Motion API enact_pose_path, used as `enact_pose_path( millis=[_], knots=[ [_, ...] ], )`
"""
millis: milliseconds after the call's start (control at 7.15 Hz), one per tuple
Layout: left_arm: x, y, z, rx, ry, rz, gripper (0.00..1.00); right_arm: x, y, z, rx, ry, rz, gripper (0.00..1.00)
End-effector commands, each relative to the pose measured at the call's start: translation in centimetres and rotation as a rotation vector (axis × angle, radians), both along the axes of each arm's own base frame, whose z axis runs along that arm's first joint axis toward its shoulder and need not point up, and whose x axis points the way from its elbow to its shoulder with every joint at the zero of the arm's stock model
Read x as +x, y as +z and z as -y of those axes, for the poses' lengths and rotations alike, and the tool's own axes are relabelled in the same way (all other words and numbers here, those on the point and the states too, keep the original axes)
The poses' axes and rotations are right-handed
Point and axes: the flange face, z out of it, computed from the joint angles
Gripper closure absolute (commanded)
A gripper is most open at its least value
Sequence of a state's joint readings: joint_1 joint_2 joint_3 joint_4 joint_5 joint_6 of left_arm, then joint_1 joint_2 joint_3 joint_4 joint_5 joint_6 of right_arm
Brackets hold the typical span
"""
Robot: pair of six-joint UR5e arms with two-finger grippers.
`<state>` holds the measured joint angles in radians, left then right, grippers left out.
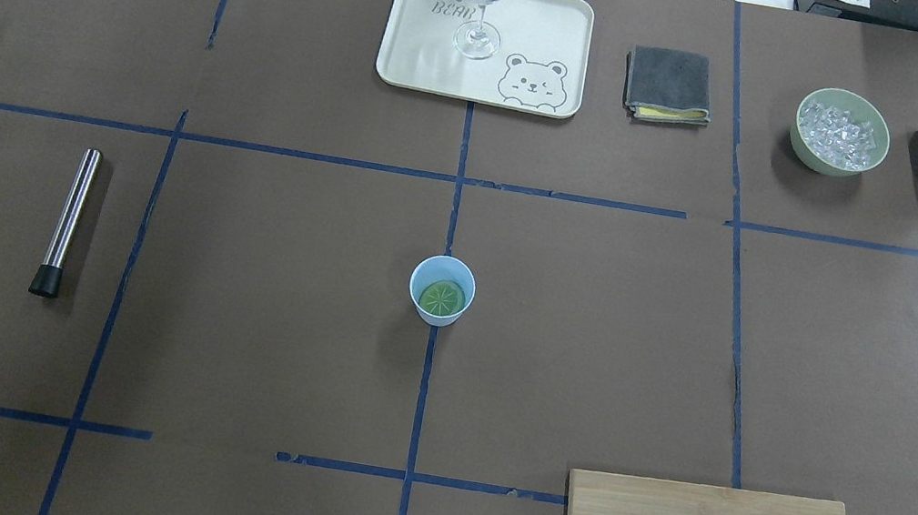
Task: Squeeze lemon into cup
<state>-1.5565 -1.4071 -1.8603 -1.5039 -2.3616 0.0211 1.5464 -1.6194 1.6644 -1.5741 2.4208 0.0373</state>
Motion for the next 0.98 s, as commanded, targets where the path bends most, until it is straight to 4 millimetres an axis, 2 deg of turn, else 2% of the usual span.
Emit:
enact_pose_path(
  millis=[0, 280, 419, 699, 839],
  knots=[
    [0.0, -0.2, -0.2, 0.0, 0.0, 0.002, 0.0, 1.0, -1.0, 0.1, 0.034, 0.009, -0.029, 0.0],
    [-0.1, -0.3, -0.4, 0.001, -0.002, 0.005, 0.0, 1.4, -0.5, -0.1, 0.069, -0.027, -0.081, 0.0],
    [-0.1, -0.4, -0.4, 0.003, 0.0, 0.004, 0.0, 1.2, 0.4, -0.8, 0.05, -0.032, -0.078, 0.0],
    [-0.1, 0.5, -0.5, -0.016, -0.002, 0.003, 0.0, 1.1, 0.4, -1.1, 0.051, -0.033, -0.069, 0.0],
    [-0.1, 0.2, -0.7, -0.011, -0.002, -0.004, 0.0, 1.1, 0.2, -1.1, 0.053, -0.032, -0.067, 0.0]
  ],
)
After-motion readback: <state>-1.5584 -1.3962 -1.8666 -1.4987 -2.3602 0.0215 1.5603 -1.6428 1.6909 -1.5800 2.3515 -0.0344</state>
